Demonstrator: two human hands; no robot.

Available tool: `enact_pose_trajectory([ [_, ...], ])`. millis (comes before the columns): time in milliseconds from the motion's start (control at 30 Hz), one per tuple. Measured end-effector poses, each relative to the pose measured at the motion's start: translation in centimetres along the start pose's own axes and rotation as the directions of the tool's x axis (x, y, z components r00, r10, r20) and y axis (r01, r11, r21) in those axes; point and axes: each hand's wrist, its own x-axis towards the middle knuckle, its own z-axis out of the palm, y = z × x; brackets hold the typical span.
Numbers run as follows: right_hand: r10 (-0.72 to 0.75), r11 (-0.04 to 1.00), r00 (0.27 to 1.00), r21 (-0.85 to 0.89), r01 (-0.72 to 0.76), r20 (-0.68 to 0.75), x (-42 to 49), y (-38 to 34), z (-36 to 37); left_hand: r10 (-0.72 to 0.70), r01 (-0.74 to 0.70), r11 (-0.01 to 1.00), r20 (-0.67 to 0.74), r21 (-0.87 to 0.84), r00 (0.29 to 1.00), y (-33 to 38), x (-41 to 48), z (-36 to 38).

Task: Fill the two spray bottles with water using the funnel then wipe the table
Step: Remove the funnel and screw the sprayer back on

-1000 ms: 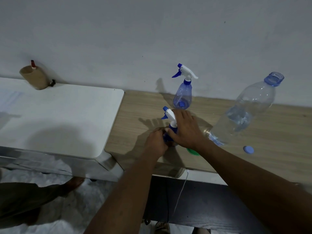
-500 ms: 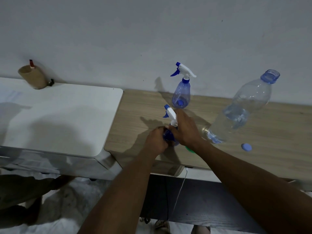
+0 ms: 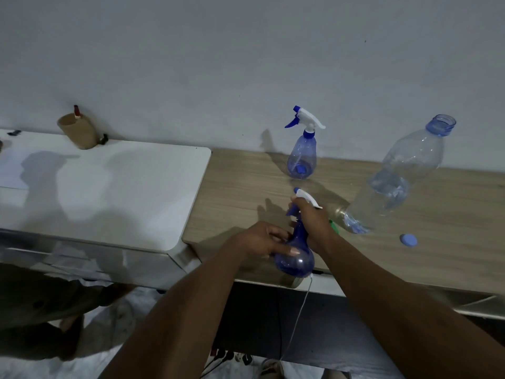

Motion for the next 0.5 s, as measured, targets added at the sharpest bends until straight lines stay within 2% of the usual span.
enact_pose_trajectory([
  [100, 0.04, 0.999, 0.998, -0.014, -0.039, 0.052, -0.5, 0.2, 0.1, -0.04, 0.04, 0.999, -0.008, -0.03, 0.999, -0.4, -0.6, 0.6],
  [500, 0.028, 0.994, 1.0, -0.109, -0.028, -0.007, -0.9, 0.4, 0.3, -0.071, 0.075, 0.994, 0.043, -0.084, 0.997, -0.3, -1.4, 0.8],
])
